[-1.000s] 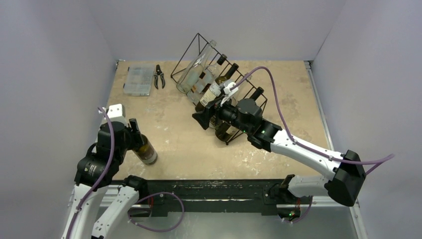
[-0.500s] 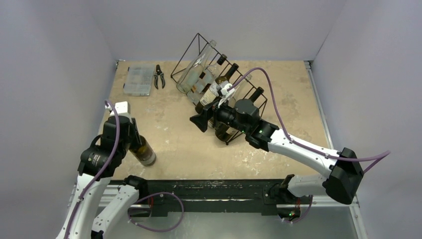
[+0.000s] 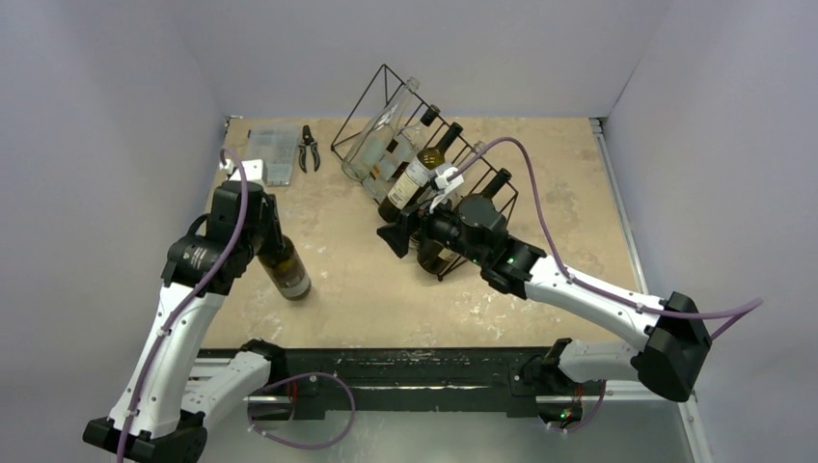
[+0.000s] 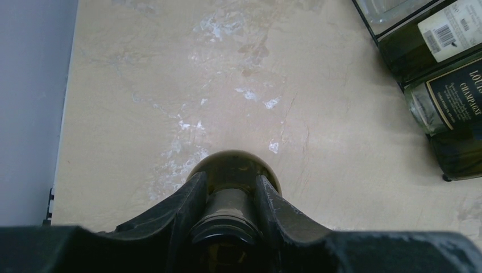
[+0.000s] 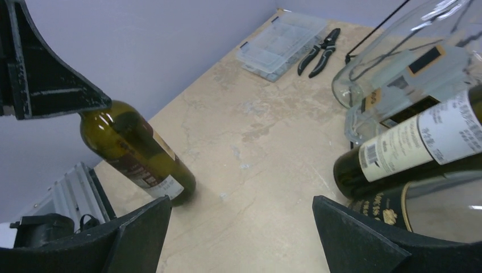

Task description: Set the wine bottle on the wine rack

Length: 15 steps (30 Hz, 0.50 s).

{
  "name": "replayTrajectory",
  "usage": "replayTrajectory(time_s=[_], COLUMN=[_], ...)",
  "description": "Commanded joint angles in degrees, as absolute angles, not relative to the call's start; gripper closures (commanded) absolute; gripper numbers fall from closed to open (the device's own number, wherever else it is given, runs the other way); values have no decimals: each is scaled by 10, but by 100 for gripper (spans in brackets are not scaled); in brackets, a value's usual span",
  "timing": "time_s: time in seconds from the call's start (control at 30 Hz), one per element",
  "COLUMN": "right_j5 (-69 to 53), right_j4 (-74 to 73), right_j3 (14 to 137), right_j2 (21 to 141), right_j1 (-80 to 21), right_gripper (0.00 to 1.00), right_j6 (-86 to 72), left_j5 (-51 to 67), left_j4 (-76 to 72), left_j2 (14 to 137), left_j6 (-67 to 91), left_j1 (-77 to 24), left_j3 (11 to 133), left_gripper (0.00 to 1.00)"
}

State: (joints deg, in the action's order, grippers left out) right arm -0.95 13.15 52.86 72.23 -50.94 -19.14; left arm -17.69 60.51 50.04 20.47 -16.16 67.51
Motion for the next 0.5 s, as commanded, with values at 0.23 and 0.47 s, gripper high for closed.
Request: replayTrajectory(time_s=[0.23,0.47], right_j5=[170,217], right_j4=[99,75], right_j3=[458,447], right_j2=[568,513], right_j1=[-500,-496], right_gripper=[1,1], right_j6=[-193,-187], left_j5=[-188,-202], left_j4=[441,357], left_j2=[589,652], left_j6=[156,148], left_j1=[-163,-163], left_j3=[819,858], left_gripper=[100,100])
